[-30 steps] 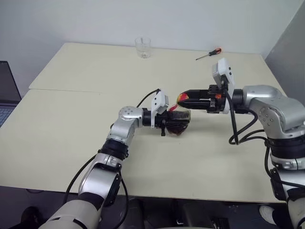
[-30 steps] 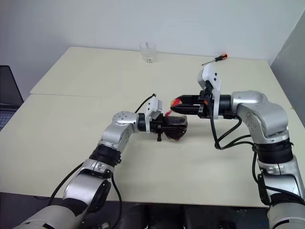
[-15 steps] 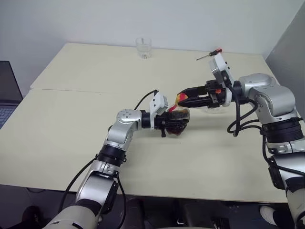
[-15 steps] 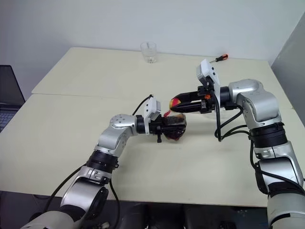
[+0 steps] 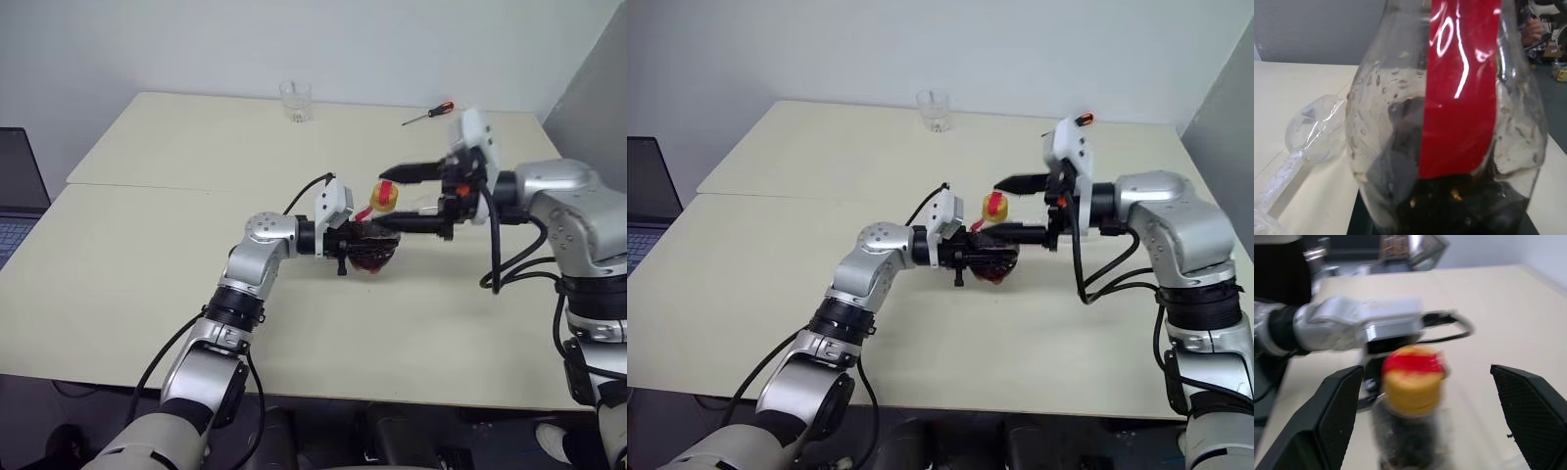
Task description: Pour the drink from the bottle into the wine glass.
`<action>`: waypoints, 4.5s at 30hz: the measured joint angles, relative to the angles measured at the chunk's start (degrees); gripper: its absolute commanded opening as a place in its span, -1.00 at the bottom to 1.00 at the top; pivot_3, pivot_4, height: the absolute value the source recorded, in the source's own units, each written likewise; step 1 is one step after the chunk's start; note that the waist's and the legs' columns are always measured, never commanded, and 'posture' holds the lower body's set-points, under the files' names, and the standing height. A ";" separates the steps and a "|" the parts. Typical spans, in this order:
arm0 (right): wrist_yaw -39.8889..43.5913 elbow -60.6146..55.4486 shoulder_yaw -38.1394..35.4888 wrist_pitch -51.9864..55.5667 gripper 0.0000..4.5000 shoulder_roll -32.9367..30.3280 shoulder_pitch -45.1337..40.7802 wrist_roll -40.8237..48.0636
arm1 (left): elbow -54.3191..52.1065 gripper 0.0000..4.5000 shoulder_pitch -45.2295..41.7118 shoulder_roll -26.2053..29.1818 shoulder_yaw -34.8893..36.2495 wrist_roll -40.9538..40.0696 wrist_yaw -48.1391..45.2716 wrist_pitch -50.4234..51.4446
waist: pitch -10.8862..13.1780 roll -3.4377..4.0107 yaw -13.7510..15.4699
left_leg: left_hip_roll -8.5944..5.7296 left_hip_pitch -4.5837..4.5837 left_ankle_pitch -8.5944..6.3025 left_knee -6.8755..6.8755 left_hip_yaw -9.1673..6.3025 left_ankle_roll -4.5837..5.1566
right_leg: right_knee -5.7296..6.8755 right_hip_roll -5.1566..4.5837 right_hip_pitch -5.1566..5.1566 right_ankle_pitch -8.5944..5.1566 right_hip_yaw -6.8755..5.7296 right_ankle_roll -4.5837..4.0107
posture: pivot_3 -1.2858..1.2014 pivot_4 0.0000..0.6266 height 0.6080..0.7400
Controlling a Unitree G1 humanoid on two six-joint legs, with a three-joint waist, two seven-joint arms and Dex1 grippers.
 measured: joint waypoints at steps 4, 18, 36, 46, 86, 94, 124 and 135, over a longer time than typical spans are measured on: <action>-12.58 -12.33 -8.81 9.75 1.00 3.27 7.74 5.44 | 0.79 -0.62 -0.10 -0.01 -0.05 0.00 -0.65 -0.09 | 0.00 0.01 0.00 | 0.00 -0.02 0.00 -0.04 0.00 -0.01 | -0.02 -0.02 0.02 -0.01 0.09 -0.06 | 0.03 -0.52 1.00; -63.59 -42.13 -16.02 43.79 1.00 35.32 7.15 6.47 | 15.56 -0.62 -6.16 -3.04 -0.27 3.47 3.02 -9.79 | -0.04 0.05 -0.16 | -0.01 -0.06 0.01 -0.01 -0.08 0.00 | -0.04 0.00 -0.02 -0.05 0.08 -0.02 | 0.03 -0.52 1.00; -80.27 -42.22 -9.77 43.96 0.84 45.11 8.52 3.88 | 26.09 -0.62 -10.91 -4.95 -0.01 4.75 1.51 -16.35 | -0.03 0.05 -0.27 | 0.00 -0.15 0.00 -0.12 -0.14 0.02 | -0.02 0.02 -0.11 -0.12 0.00 -0.06 | 0.03 -0.52 1.00; -77.98 -42.22 -9.80 43.89 -0.63 45.16 9.38 4.01 | 26.27 -0.62 -10.71 -4.86 -0.02 5.94 1.77 -16.34 | -0.03 0.05 -0.33 | 0.01 -0.15 0.00 -0.13 -0.15 0.02 | -0.03 0.03 -0.11 -0.13 -0.01 -0.05 | 0.03 -0.52 1.00; -74.43 -42.21 -11.69 43.95 1.00 45.04 8.04 4.68 | 26.27 -0.62 -10.70 -4.21 0.71 5.90 1.84 -16.40 | -0.03 0.05 -0.36 | 0.01 -0.15 0.00 -0.20 -0.14 0.02 | -0.08 0.03 -0.12 -0.13 -0.01 -0.05 | 0.03 -0.52 1.00; -74.36 -42.01 -11.42 43.95 1.00 45.00 8.10 4.76 | 26.17 -0.62 -10.70 -4.26 0.71 5.89 1.76 -16.39 | -0.03 0.05 -0.37 | 0.01 -0.16 0.00 -0.22 -0.14 0.02 | -0.10 0.03 -0.12 -0.13 -0.01 -0.05 | 0.03 -0.52 1.00; -73.61 -38.80 -11.18 43.95 -0.47 44.98 8.13 4.54 | 23.54 -0.62 -9.34 -4.11 0.68 5.89 1.85 -14.92 | -0.03 0.05 -0.38 | 0.01 -0.16 0.00 -0.30 -0.13 0.02 | -0.18 0.03 -0.12 -0.13 -0.01 -0.05 | 0.03 -0.52 1.00; -66.75 -37.06 -10.70 43.54 -0.47 37.13 7.47 6.44 | 23.26 -0.62 -9.30 -4.21 0.73 5.67 1.96 -14.90 | -0.03 0.05 -0.38 | 0.00 -0.17 0.00 -0.37 -0.08 0.02 | -0.35 0.02 -0.11 -0.13 -0.01 -0.05 | 0.03 -0.52 1.00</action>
